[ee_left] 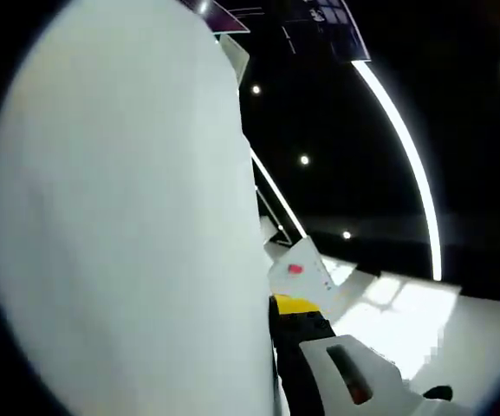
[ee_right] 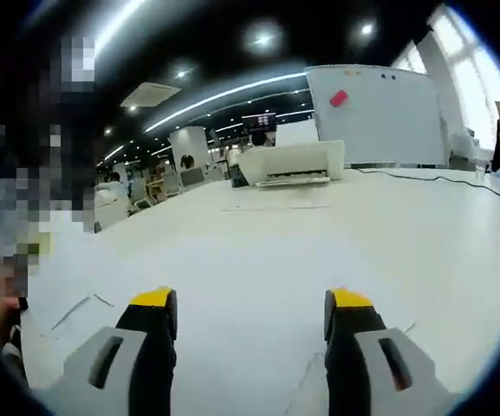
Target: Organize the stack of printing papers by aligning and flattening the scattered papers on the table
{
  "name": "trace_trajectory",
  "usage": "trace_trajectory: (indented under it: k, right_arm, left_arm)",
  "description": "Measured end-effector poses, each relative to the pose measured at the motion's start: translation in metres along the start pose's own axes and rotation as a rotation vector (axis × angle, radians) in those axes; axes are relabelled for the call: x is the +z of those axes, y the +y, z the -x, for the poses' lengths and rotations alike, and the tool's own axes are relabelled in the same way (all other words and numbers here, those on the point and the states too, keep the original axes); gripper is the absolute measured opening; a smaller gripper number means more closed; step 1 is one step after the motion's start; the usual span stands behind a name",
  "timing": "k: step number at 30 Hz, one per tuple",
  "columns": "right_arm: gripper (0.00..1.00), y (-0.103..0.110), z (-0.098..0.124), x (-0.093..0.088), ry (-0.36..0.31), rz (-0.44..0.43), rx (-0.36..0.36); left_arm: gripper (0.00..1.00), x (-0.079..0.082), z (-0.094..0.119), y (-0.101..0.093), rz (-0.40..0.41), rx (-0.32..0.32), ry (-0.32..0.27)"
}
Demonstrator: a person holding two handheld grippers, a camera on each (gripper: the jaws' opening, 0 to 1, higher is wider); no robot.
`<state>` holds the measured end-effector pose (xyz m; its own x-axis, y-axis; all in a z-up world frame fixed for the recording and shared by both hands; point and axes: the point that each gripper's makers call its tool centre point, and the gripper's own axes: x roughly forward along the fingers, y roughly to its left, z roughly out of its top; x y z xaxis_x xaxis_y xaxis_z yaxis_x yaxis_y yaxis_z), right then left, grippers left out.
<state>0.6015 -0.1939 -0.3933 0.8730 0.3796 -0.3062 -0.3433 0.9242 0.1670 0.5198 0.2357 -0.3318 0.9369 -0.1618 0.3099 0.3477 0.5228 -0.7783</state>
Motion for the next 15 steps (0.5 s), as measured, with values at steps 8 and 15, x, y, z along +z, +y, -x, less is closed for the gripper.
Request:
trace_trajectory:
  k: [8,15]
  right_arm:
    - [0.64,-0.019,-0.012,-0.003,0.044,0.039,-0.058]
    - [0.59,-0.027,-0.020,-0.005,0.066,0.010,-0.053]
  left_arm:
    - [0.06,-0.003,-0.001,-0.001,-0.047,0.008,0.012]
    - [0.06,-0.003,-0.001,0.002,-0.047,0.014,0.016]
